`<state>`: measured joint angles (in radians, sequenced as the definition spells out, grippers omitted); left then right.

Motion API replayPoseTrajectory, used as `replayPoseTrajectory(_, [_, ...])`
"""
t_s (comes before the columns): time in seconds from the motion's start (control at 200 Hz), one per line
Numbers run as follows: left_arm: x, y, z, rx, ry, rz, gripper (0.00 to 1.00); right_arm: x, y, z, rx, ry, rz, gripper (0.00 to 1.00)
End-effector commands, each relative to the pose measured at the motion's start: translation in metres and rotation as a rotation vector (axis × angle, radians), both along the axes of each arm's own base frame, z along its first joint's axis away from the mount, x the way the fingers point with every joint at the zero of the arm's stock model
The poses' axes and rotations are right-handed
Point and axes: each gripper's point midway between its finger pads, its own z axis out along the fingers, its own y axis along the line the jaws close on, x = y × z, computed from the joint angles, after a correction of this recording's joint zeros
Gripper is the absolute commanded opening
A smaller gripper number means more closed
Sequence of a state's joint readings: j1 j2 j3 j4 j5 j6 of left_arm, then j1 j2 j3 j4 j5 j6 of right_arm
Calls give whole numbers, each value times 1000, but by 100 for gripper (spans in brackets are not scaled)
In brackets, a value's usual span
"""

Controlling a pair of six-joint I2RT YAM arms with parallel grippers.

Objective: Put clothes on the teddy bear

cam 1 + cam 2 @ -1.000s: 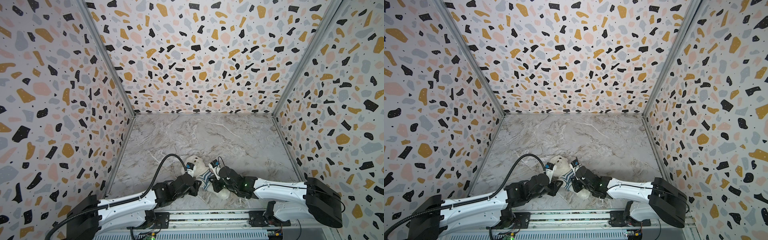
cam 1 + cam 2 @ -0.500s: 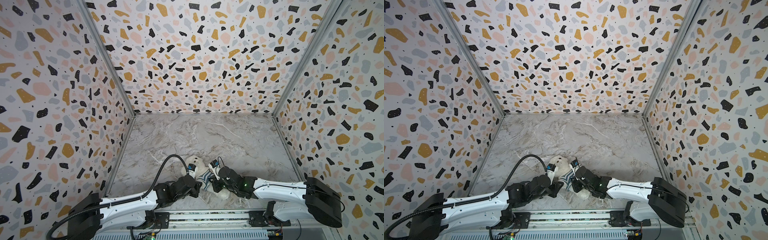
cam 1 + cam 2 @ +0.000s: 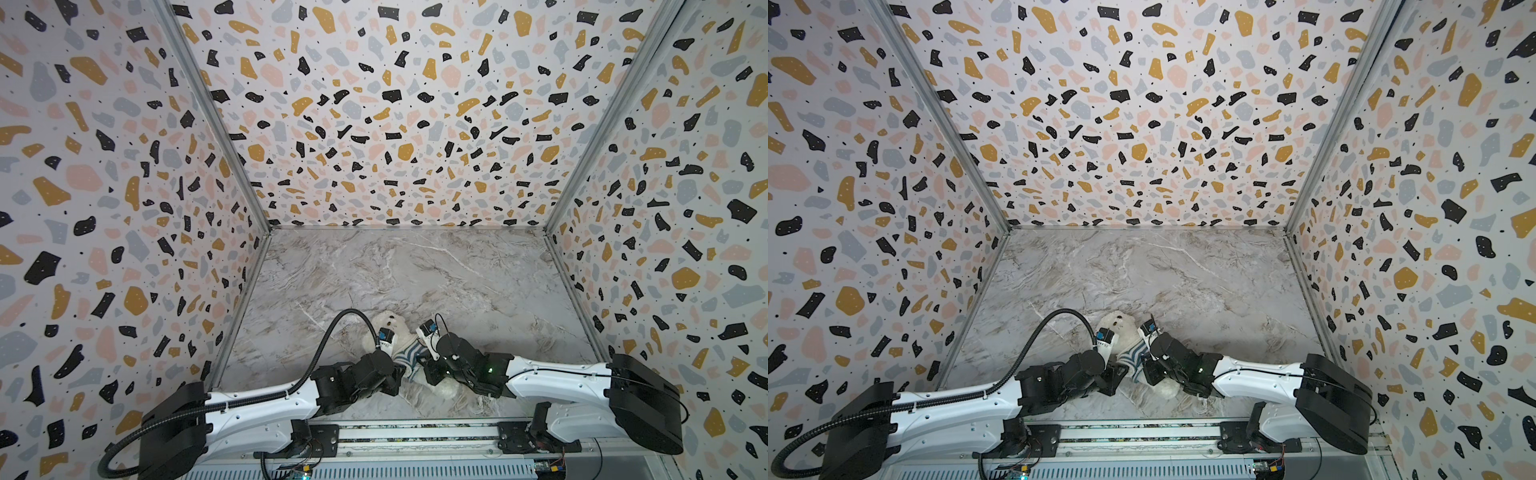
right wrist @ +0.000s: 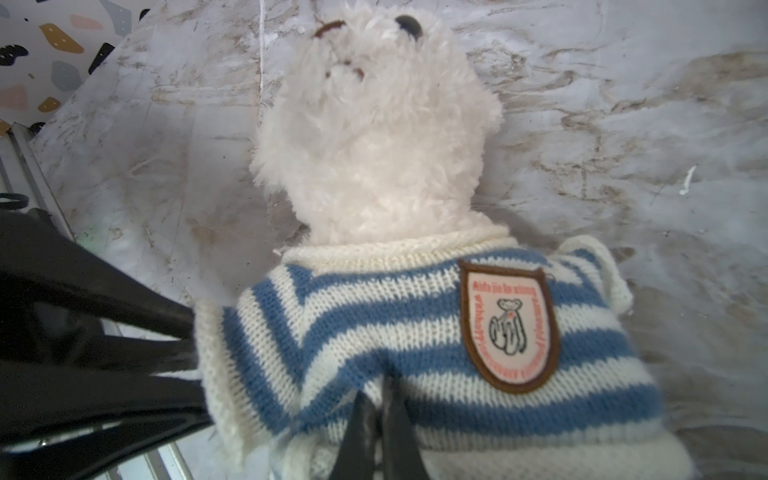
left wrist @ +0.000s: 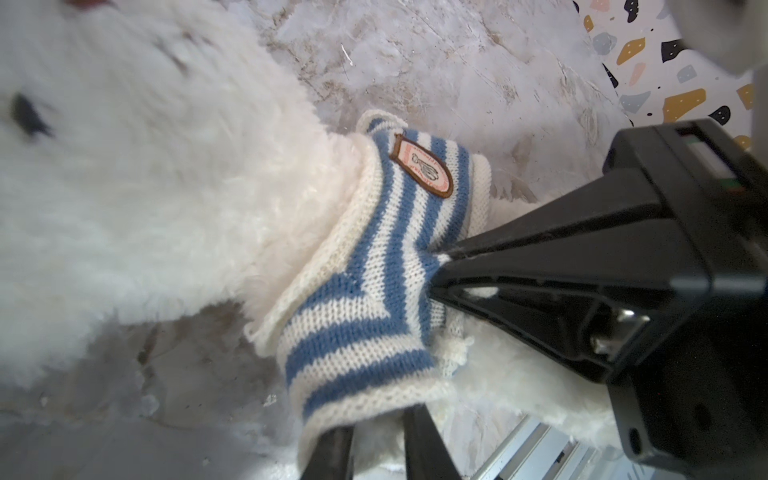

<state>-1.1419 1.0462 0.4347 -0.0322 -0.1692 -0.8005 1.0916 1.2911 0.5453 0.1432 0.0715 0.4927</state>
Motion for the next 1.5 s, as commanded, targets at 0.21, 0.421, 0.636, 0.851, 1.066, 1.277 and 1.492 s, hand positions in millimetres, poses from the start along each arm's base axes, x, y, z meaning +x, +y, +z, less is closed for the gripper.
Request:
replayPoseTrajectory(0.21, [12,-14,0,16,-31,17,29,-2,-1,-3,-26,8,8,0])
replayPoseTrajectory(0.421, [12,-18,-7,14,-22,13,37,-2,-1,-4,-24,9,7,0])
replayPoseTrajectory(0.636, [11,-25,-10,-20,-17,6,41,-2,-2,-5,-27,11,8,0])
replayPoseTrajectory(0.851, [13,-23,-16,-10,-12,26,33,-3,-4,-5,-26,9,4,0])
replayPoseTrajectory(1.066, [14,-16,-14,-10,-21,45,3,0,-11,-3,-36,-2,-19,0])
replayPoseTrajectory(1.277, [8,-10,7,-67,-60,12,0,10,-39,-6,-72,0,-93,0])
replayPoseTrajectory(1.492, [-1,-6,26,-181,-94,-25,0,27,-80,-14,-94,23,-218,0])
